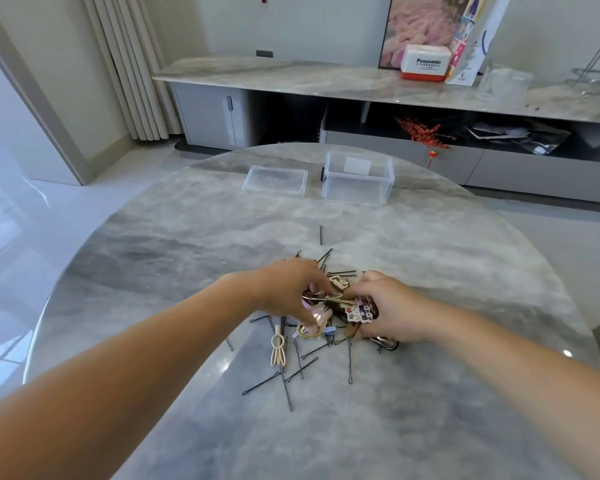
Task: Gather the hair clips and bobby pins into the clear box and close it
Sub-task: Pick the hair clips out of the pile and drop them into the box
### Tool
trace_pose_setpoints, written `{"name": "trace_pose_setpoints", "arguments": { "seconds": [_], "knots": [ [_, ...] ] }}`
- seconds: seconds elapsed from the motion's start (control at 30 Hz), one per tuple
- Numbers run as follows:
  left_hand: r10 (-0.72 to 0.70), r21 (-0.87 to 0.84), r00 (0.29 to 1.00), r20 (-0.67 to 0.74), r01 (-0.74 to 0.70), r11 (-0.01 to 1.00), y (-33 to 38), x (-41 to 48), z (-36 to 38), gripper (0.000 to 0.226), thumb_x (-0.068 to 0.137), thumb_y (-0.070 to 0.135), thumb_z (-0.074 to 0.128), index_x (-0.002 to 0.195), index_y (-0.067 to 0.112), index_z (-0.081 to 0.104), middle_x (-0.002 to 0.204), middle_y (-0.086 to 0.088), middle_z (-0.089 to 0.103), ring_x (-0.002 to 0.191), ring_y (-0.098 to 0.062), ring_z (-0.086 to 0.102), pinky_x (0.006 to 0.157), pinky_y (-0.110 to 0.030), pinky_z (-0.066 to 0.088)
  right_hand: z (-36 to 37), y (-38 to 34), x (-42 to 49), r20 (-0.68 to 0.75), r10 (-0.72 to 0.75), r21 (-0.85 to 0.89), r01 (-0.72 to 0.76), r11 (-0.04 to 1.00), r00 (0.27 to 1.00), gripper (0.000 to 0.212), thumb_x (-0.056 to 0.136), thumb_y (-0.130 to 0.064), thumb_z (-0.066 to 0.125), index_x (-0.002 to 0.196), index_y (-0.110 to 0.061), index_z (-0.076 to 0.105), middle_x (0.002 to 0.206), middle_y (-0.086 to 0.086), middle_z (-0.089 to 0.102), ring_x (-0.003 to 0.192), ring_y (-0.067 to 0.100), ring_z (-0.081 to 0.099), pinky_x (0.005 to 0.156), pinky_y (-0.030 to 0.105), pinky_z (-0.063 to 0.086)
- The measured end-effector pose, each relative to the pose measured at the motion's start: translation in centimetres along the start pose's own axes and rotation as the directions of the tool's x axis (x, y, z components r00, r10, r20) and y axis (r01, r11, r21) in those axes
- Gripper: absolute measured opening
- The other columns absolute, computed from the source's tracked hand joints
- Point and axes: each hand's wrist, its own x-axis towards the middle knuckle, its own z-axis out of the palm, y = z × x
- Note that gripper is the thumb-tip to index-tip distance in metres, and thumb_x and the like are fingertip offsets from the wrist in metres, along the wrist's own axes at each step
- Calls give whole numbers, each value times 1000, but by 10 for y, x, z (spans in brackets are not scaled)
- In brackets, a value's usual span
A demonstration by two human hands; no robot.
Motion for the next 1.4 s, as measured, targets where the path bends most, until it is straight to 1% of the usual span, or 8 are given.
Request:
{"name": "trace_pose_setpoints", "arguments": {
  "seconds": [0.13, 0.23, 0.37, 0.5, 0.67, 1.13, 1.27, 1.4],
  "knots": [
    [-48, -62, 999, -16, 47, 997, 5, -1, -2, 42, 76, 38, 81, 109, 19, 67, 101, 3, 64, 92, -18, 61, 79, -32, 52, 0, 6, 2, -67, -4, 85, 10, 996, 998, 47, 68, -37, 82, 113, -29, 67, 101, -5, 59, 97, 14, 56, 86, 31, 46],
    [-48, -77, 998, -40, 45, 996, 7, -2, -1, 17, 79, 36, 77, 80, 26, 63, 75, 6, 59, 67, -12, 55, 58, -24, 41, -1, 11, 2, -60, 105, 332, -79, 940, 993, 45, 68, -27, 84, 111, -26, 70, 100, -12, 70, 91, 10, 65, 86, 32, 51],
    [-81, -217, 996, -35, 72, 974, 6, 0, -6, 25, 79, 32, 78, 62, 34, 61, 58, 13, 58, 55, -7, 51, 58, -24, 42, -4, 12, 1, -28, 184, 629, -126, 767, 983, 32, 74, -14, 80, 105, -17, 73, 96, 1, 74, 80, 13, 67, 80, 31, 55],
    [-131, -385, 990, -52, 101, 917, 6, 1, -14, 16, 77, 28, 82, 76, 16, 73, 68, 1, 72, 59, -10, 61, 63, -31, 54, -16, 2, -2, 13, 188, 833, -115, 541, 982, 21, 81, 3, 70, 100, -5, 71, 80, 7, 70, 63, 9, 63, 56, 17, 50],
    [-187, -629, 982, -40, 120, 768, 8, 2, -18, 25, 81, 18, 82, 98, 2, 73, 92, -23, 75, 70, -21, 73, 69, -33, 63, -26, -2, 0, 45, 194, 916, -118, 384, 980, 27, 84, 5, 66, 109, -4, 68, 77, 7, 70, 58, 10, 65, 46, 19, 49],
    [-336, -865, 932, -139, 51, 500, 6, 53, -76, 22, 82, 13, 80, 95, -3, 72, 76, -10, 72, 65, -19, 69, 67, -28, 62, -97, 20, 45, 2, 283, 951, -90, 297, 959, 12, 83, 0, 68, 95, -4, 68, 95, 18, 66, 69, 22, 64, 60, 28, 59],
    [-383, -870, 892, -238, -21, 492, 0, 105, -123, 26, 81, 14, 81, 100, -2, 72, 83, -12, 73, 69, -19, 72, 78, -36, 63, -141, 41, 92, -88, 324, 936, -33, 351, 942, 9, 84, 0, 68, 92, -5, 67, 87, 14, 65, 67, 21, 63, 56, 26, 59],
    [-452, -811, 812, -370, -44, 583, -11, 159, -158, 29, 81, 18, 81, 100, -2, 73, 91, -17, 74, 67, -19, 72, 69, -31, 64, -174, 66, 146, -234, 390, 865, 8, 502, 891, 12, 81, -5, 72, 93, -8, 71, 82, 11, 65, 64, 20, 64, 49, 21, 52]
  ]
}}
